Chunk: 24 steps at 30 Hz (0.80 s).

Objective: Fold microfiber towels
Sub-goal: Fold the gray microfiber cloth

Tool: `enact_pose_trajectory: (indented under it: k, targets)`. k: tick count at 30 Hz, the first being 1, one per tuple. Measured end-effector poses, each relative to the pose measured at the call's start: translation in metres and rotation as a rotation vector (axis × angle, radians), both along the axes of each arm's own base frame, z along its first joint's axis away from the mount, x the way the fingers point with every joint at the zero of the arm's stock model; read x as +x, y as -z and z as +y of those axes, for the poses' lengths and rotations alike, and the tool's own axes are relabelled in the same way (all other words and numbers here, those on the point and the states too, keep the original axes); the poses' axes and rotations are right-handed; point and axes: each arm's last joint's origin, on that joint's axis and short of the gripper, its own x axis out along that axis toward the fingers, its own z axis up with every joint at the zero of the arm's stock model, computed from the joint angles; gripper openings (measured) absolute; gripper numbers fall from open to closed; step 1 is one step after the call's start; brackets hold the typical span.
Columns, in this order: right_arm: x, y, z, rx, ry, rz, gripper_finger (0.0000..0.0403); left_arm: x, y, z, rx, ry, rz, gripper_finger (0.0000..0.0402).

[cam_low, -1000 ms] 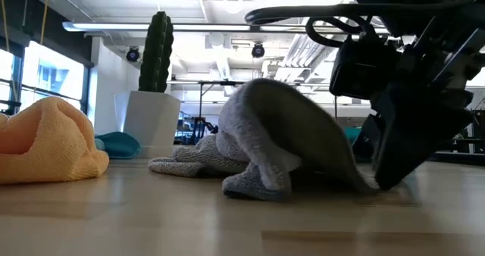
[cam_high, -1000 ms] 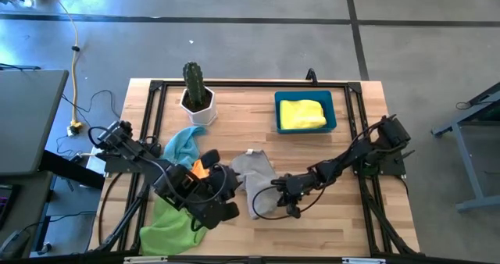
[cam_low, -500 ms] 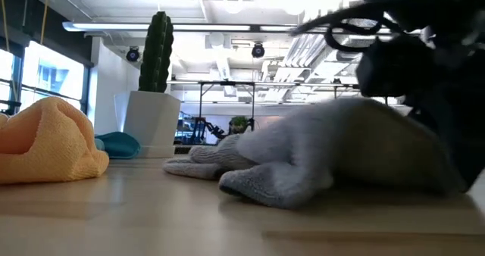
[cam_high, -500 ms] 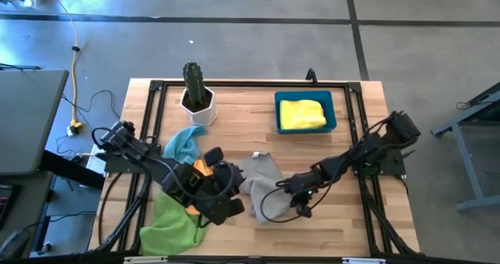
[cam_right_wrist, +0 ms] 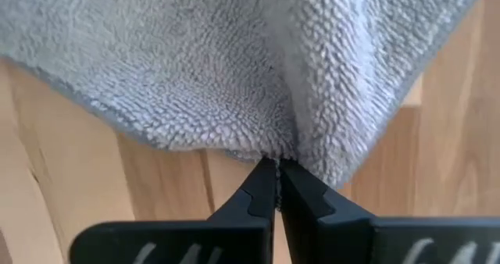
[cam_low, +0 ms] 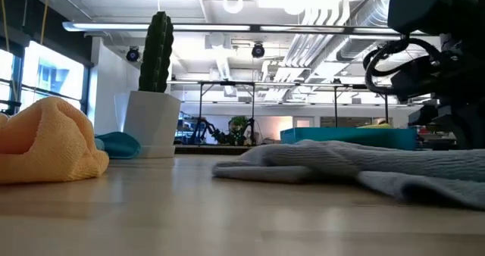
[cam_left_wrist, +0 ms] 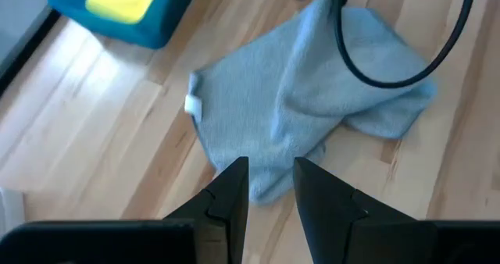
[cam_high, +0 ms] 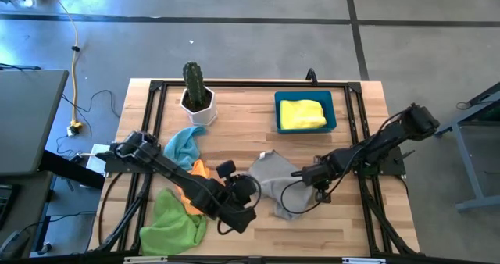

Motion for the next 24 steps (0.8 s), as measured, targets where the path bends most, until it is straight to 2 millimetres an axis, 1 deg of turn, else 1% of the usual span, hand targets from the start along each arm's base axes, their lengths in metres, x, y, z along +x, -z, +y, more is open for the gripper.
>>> enact_pose_trajectory:
  k: [4, 7, 12, 15, 19, 24]
  targets:
    - [-0.003, 0.000, -0.001, 0.003, 0.020, 0.035, 0.0000, 0.004, 0.005, 0.003, -0.015, -0.039, -0.004, 0.0092]
    - [0.000, -0.001, 0.001, 0.038, 0.090, 0.023, 0.0000, 0.006, 0.006, 0.007, -0.020, -0.048, -0.003, 0.0092]
    - [0.011, -0.003, 0.006, 0.122, 0.216, -0.061, 0.0000, 0.008, 0.005, 0.008, -0.044, -0.094, -0.045, 0.0092]
    - [0.018, -0.006, 0.009, 0.182, 0.284, -0.116, 0.0000, 0.017, 0.012, 0.006, -0.066, -0.066, -0.060, 0.0092]
    - [0.026, -0.010, 0.012, 0.230, 0.342, -0.197, 0.0000, 0.031, 0.027, 0.001, -0.091, -0.007, -0.053, 0.0092]
    - [0.030, -0.011, 0.010, 0.151, 0.414, -0.278, 0.0000, 0.050, 0.060, 0.002, -0.164, 0.043, 0.010, 0.0092]
